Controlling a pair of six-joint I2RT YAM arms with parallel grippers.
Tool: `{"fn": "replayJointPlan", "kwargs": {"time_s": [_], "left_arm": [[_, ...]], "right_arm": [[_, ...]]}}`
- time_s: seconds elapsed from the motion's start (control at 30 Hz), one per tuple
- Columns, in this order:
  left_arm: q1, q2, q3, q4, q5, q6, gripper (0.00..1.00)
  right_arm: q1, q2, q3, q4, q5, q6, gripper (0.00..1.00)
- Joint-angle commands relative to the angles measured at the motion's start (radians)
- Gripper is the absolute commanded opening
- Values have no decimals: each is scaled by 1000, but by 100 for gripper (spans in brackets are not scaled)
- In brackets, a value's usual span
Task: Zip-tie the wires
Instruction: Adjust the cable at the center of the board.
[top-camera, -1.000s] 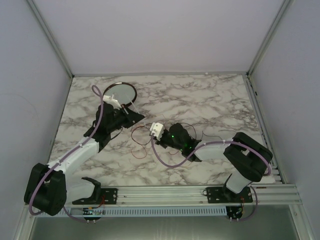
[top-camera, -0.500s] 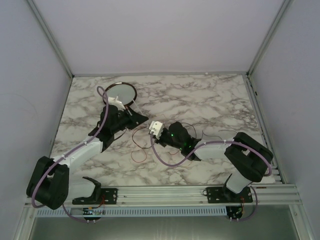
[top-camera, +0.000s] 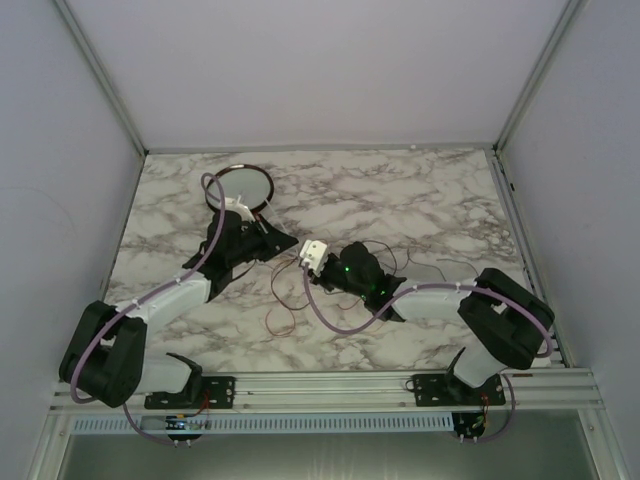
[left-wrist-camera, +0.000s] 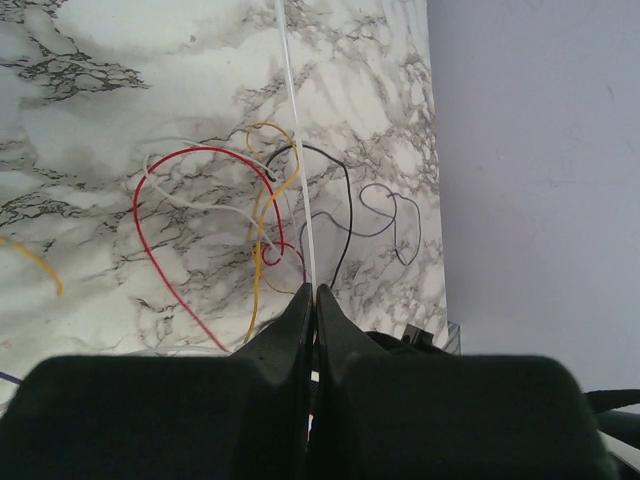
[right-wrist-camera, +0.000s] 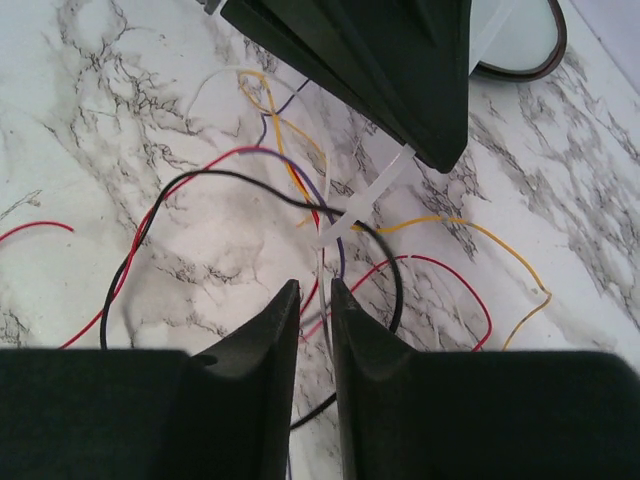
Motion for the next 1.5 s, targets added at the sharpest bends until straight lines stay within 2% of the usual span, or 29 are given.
{"fn": "replayJointPlan", "kwargs": {"time_s": [0.0,0.23,0.4,0.6,0.73,0.93,1.17,1.27,1.47], "left_arm": [[-2,9,38,13,-7,9,0],[0,17,107,-32,-39,11,0],[-1,27,152,-49,-45,-6,0],[-1,15,204,-72,-61,-8,0],[-1,2,242,-72,-72,-19,0],[-1,-21,246,-54,-100,-42,0],[-1,-22,231,-34,-98,-57,0],[-2,-25,220,-21,-98,-65,0],[-2,-30,216,-10,-98,-68,0]], "right_arm": [[-1,-40,16,6,-2,-3,23],[2,-161,-81,86,4,-45,33],[9,-221,-141,138,-14,-119,34],[12,-240,-141,159,-37,-66,33],[18,-230,-174,281,-56,11,33],[94,-118,-149,437,-32,55,34],[152,137,-65,716,38,107,35],[167,228,-31,823,87,128,40],[170,338,36,855,129,144,44]]}}
